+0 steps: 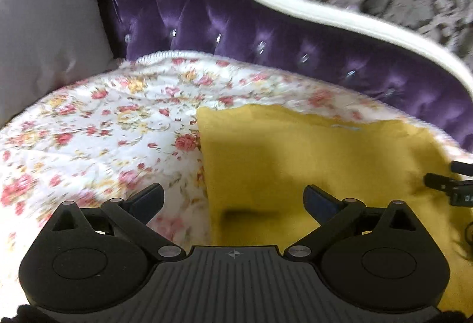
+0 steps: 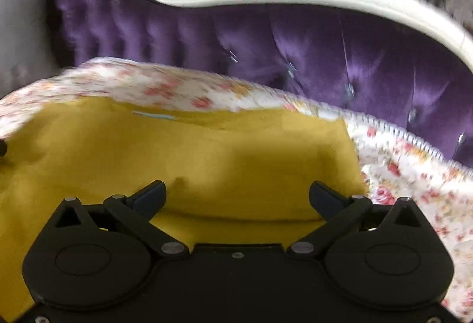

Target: Fold small clothes

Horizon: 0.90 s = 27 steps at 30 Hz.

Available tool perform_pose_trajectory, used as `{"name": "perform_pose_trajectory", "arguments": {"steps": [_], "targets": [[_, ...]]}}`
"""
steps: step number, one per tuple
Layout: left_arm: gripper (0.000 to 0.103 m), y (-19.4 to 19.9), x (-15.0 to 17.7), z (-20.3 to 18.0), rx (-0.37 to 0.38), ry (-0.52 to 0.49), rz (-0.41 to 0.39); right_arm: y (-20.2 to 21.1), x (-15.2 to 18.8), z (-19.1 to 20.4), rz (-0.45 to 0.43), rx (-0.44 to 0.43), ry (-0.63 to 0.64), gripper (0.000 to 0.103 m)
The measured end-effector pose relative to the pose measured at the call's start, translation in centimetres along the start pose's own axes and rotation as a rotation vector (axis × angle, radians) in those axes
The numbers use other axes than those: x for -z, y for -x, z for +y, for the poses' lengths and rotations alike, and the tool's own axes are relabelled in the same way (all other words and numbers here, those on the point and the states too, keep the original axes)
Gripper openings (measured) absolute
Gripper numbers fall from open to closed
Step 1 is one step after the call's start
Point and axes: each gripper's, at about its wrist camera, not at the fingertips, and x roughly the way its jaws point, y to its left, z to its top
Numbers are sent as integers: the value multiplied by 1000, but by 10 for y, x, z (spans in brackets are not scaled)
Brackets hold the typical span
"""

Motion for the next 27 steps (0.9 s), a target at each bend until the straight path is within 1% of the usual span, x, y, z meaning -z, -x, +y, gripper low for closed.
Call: {"name": "perform_pose_trajectory", "arguments": {"steps": [2, 5, 9, 13, 17, 20, 24, 27], "targets": [[102, 28, 9, 0, 25, -12, -8, 33, 6, 8, -30, -36, 21, 103], [102, 65, 28, -3, 54, -34, -15, 80, 20, 16, -58, -53, 37, 103], [102, 108, 62, -11, 98, -65, -2, 138, 50, 17, -82, -65, -24, 103], [102, 142, 96, -18, 107, -97, 5, 184, 85, 19, -99, -33, -90, 103], [102, 163, 125, -20, 128, -85, 35, 214, 115, 23, -96, 0, -143, 103], [102, 172, 140, -20, 126, -77, 47, 232, 136, 24, -87, 23, -174, 103], [102, 179, 156, -20, 141, -69, 70, 250, 159, 20, -89, 44, -232, 103], [102, 182, 164, -22, 130, -90, 62, 259, 172, 14, -94, 56, -282, 103]]}}
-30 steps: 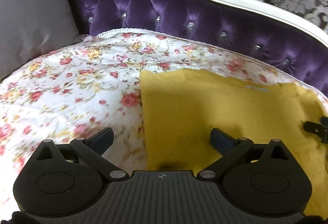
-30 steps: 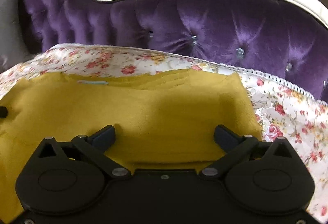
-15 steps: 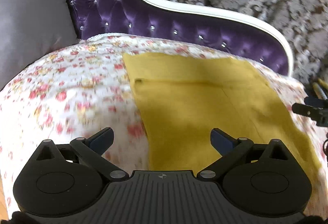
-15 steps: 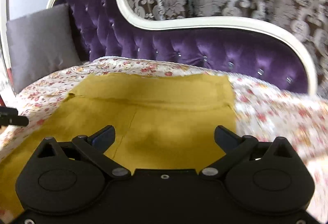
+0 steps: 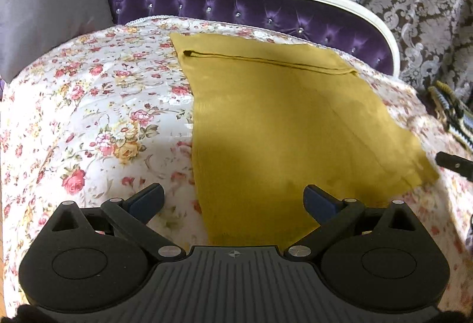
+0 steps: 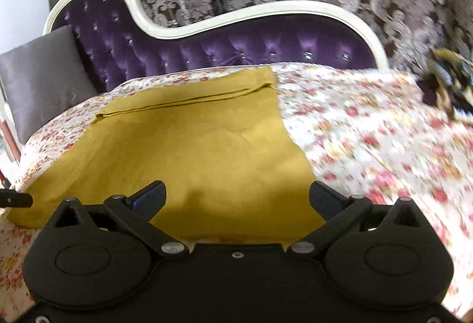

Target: Fold small clothes

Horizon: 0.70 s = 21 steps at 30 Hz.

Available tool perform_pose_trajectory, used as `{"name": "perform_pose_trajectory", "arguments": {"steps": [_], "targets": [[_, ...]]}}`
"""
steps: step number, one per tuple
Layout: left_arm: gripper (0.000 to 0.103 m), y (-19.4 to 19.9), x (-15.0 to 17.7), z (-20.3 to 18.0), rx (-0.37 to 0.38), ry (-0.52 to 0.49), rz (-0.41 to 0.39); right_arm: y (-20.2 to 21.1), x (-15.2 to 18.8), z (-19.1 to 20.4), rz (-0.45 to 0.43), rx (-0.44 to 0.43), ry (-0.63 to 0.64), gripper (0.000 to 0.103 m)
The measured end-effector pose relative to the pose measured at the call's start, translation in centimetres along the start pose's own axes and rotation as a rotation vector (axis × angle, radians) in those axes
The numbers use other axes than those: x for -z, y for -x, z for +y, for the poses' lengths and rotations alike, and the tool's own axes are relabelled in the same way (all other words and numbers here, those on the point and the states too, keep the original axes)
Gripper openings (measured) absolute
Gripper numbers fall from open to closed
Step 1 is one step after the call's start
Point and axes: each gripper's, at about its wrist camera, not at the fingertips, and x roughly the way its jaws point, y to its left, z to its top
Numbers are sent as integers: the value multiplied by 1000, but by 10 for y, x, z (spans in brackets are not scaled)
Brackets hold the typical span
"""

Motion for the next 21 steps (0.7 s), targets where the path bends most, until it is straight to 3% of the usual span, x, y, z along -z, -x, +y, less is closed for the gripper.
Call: {"name": "perform_pose_trajectory", "arguments": {"steps": [7, 19, 21], "targets": [[102, -3, 7, -7, -16, -37, -8, -2, 10, -29, -5, 42, -116, 103], [102, -2, 11, -8, -26, -53, 1, -29, 18, -67, 30, -67, -294, 103], [102, -2, 11, -9, -30, -56, 4, -29, 17, -69, 31, -93, -307, 98]]}}
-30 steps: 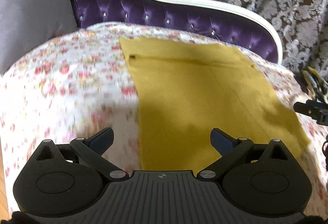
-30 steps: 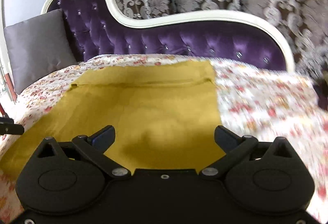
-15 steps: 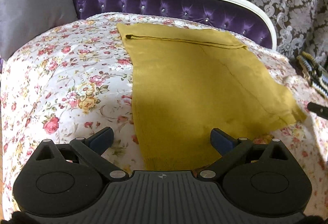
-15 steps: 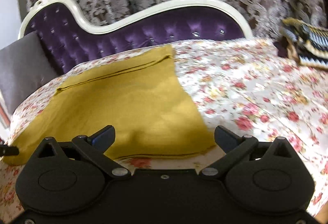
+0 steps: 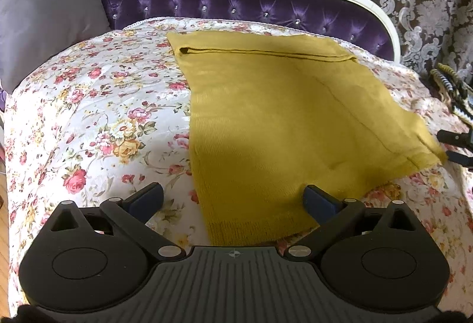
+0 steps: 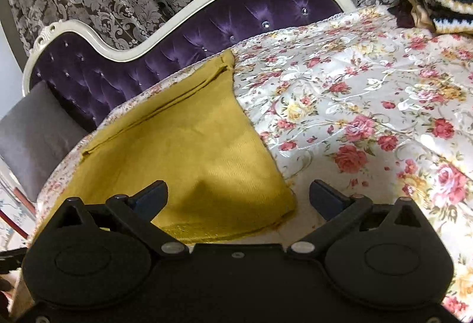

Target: Fold small clothes

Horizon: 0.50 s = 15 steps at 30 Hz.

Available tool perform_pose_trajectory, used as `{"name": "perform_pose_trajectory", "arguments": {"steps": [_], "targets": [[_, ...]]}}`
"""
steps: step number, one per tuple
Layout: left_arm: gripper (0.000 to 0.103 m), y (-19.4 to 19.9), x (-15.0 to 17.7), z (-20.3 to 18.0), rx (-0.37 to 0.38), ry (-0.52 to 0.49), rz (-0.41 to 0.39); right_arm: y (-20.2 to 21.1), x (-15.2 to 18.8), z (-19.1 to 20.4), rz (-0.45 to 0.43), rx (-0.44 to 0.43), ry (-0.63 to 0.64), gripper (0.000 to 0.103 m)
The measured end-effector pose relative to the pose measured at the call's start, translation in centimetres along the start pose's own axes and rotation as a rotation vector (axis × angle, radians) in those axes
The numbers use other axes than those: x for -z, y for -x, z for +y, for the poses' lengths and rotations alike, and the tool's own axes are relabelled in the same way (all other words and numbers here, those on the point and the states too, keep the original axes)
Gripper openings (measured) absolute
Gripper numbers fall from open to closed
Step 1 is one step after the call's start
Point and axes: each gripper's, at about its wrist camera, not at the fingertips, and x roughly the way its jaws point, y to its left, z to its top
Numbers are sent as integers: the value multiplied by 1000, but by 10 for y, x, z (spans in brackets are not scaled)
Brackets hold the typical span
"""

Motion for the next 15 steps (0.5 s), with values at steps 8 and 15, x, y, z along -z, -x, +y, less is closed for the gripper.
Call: {"name": "perform_pose_trajectory", "arguments": {"steps": [8, 15], "targets": [[102, 2, 0, 0, 12, -5, 17, -2, -1, -8, 41, -40, -60, 38], [84, 10, 1, 1, -7, 28, 8, -4, 6, -5, 55, -67, -52, 19]]}}
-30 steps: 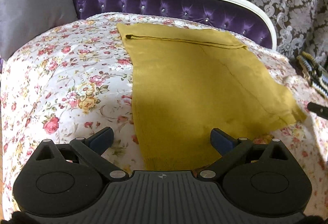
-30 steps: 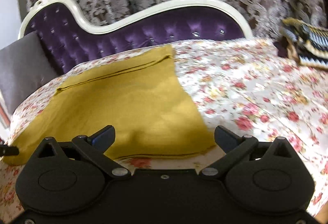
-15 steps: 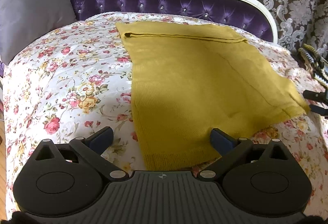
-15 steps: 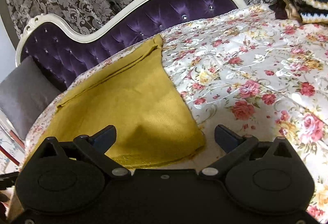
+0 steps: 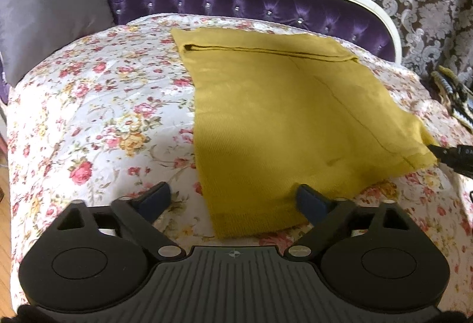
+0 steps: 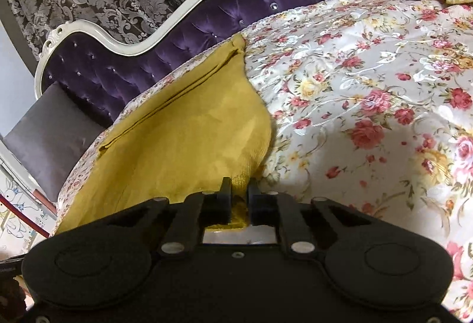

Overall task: Fold small clothes
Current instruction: 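Grasp the sweater hem with the left tool while the right tool grasps the hem too, then lift the hem with both tools and fold it toward the collar, release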

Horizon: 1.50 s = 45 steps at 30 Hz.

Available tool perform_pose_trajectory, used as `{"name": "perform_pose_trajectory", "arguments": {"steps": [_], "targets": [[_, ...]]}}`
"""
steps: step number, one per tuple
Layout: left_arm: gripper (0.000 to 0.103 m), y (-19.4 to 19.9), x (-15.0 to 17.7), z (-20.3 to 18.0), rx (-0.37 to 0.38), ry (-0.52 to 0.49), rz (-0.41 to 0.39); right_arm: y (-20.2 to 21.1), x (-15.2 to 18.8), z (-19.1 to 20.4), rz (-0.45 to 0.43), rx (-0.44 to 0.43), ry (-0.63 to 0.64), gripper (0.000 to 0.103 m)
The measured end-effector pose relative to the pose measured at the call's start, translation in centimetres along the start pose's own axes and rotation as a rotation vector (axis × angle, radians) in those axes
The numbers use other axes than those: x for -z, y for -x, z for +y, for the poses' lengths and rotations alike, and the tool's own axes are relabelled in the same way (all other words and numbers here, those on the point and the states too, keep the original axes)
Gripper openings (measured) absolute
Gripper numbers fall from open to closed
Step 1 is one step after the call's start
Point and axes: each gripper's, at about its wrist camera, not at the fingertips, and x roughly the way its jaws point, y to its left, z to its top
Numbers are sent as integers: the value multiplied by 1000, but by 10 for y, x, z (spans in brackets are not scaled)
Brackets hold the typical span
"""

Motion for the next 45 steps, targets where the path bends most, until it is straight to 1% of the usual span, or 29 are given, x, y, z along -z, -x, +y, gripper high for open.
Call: {"name": "perform_pose_trajectory", "arguments": {"steps": [2, 5, 6, 7, 8, 9, 10, 12, 13, 14, 18, 24, 31, 35, 38, 43, 45], "targets": [[68, 3, -1, 1, -8, 4, -8, 1, 0, 1, -7, -10, -2, 18], [54, 6, -3, 0, -9, 5, -9, 4, -1, 2, -21, -25, -13, 18], [53, 6, -4, 0, -9, 5, -6, 4, -2, 2, -23, -25, -13, 18], [49, 6, -5, 0, -8, 5, -5, 5, -2, 2, -26, -27, -14, 18], [39, 6, -6, -1, -2, 6, -6, 5, -2, 3, -29, -30, -17, 18], [33, 6, -6, -1, 15, 16, -2, 6, -3, 3, -31, -33, -19, 18], [25, 5, -7, -1, 32, 28, 6, 7, -3, 3, -34, -35, -21, 18], [24, 3, -7, -2, 74, 46, 22, 8, -4, 3, -38, -40, -22, 18], [16, 1, -6, -2, 80, 51, 25, 8, -4, 3, -39, -42, -23, 18], [5, 0, -7, -2, 82, 66, 30, 8, -4, 3, -39, -46, -24, 18], [5, -3, -6, 12, 130, 180, 21, 9, -5, 5, -45, -54, -21, 18], [5, 9, -17, 21, 157, 244, -45, 18, -22, 11, -93, -84, -35, 17], [5, 12, -48, 32, 190, 312, -113, 11, -57, 19, -135, -135, -55, 17], [5, 2, -67, 42, 186, 346, -136, -8, -82, 20, -132, -160, -65, 17], [5, -13, -83, 52, 177, 374, -144, -28, -101, 20, -116, -171, -67, 17], [5, -53, -107, 70, 163, 424, -117, -76, -128, 16, -71, -158, -69, 17], [5, -71, -115, 76, 143, 436, -100, -98, -137, 15, -48, -147, -70, 17]]}}
